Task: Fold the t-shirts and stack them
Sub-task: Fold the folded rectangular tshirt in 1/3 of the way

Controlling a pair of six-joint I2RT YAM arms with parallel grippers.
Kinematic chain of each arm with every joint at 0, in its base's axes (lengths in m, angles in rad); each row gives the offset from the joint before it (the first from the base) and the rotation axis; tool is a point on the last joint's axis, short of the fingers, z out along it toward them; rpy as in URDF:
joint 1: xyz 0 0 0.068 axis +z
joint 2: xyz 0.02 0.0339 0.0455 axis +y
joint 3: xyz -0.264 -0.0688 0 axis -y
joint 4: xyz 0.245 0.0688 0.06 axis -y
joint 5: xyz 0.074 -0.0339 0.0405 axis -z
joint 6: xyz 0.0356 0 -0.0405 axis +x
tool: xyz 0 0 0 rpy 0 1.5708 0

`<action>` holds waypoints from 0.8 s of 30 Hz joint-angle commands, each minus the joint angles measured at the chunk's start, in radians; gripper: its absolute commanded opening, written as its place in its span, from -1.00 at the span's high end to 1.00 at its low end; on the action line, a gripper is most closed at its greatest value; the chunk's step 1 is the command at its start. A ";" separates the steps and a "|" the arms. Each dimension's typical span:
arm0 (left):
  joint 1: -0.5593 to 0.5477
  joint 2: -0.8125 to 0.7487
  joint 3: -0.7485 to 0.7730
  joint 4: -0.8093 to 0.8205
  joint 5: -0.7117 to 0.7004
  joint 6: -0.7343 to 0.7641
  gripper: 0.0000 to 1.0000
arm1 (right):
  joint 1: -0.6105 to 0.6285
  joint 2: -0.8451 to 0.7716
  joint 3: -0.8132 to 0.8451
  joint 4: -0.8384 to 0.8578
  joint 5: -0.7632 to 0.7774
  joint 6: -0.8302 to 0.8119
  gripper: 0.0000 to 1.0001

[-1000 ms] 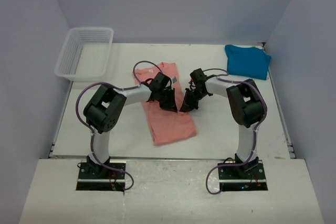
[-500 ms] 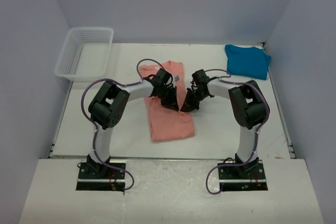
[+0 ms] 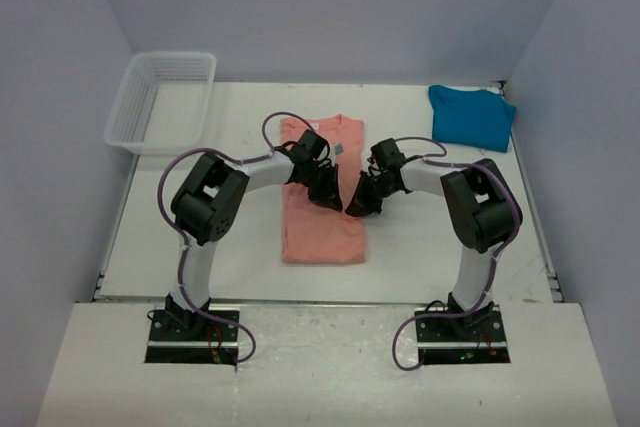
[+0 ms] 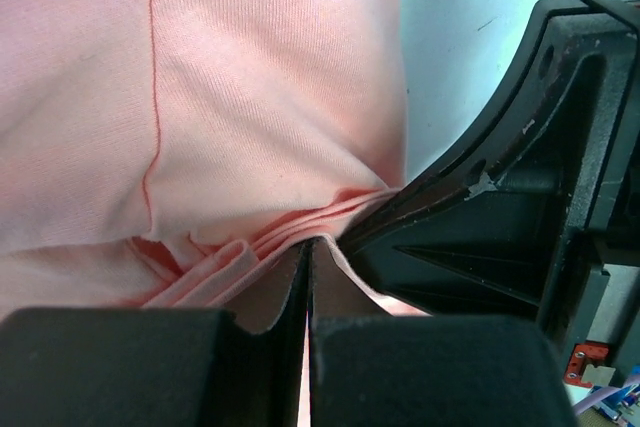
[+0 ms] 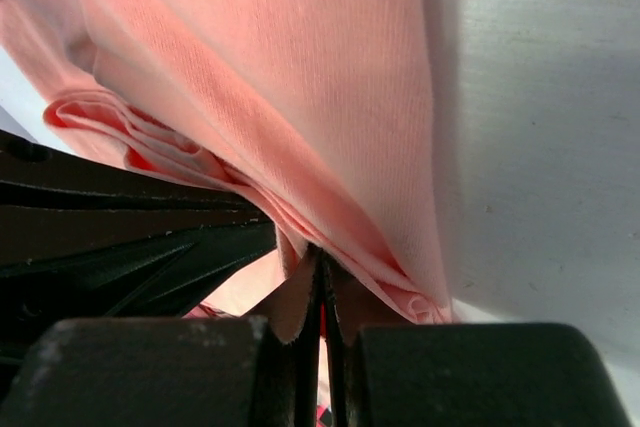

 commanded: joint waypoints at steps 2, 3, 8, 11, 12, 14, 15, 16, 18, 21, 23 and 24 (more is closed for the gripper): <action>0.015 0.061 -0.015 0.095 -0.197 0.060 1.00 | 0.029 -0.006 -0.052 -0.088 -0.022 -0.053 1.00; 0.015 0.049 -0.019 0.095 -0.200 0.063 1.00 | 0.027 -0.014 -0.047 -0.088 -0.018 -0.073 1.00; 0.015 -0.011 -0.058 0.097 -0.229 0.062 0.93 | 0.029 -0.087 -0.014 -0.123 0.071 -0.179 0.95; 0.013 -0.054 -0.078 0.100 -0.236 0.055 0.80 | 0.030 -0.112 0.046 -0.163 0.091 -0.230 0.88; 0.013 -0.065 -0.083 0.101 -0.240 0.054 0.75 | 0.032 -0.118 0.064 -0.172 0.099 -0.265 0.86; 0.013 -0.094 -0.085 0.100 -0.254 0.057 0.70 | 0.032 -0.136 0.123 -0.181 0.126 -0.314 0.84; 0.013 -0.100 -0.082 0.097 -0.257 0.060 0.68 | 0.032 -0.140 0.152 -0.192 0.133 -0.329 0.83; 0.013 -0.115 -0.077 0.092 -0.265 0.069 0.66 | 0.033 -0.143 0.208 -0.198 0.134 -0.346 0.81; 0.013 -0.140 -0.063 0.089 -0.274 0.083 0.60 | 0.033 -0.140 0.279 -0.229 0.143 -0.392 0.79; 0.012 -0.165 -0.033 0.064 -0.289 0.101 0.43 | 0.033 -0.129 0.446 -0.304 0.174 -0.440 0.78; 0.010 -0.203 -0.025 0.058 -0.273 0.111 0.28 | 0.033 -0.143 0.531 -0.345 0.186 -0.464 0.74; 0.010 -0.218 -0.023 0.058 -0.263 0.115 0.15 | 0.033 -0.158 0.543 -0.351 0.195 -0.468 0.64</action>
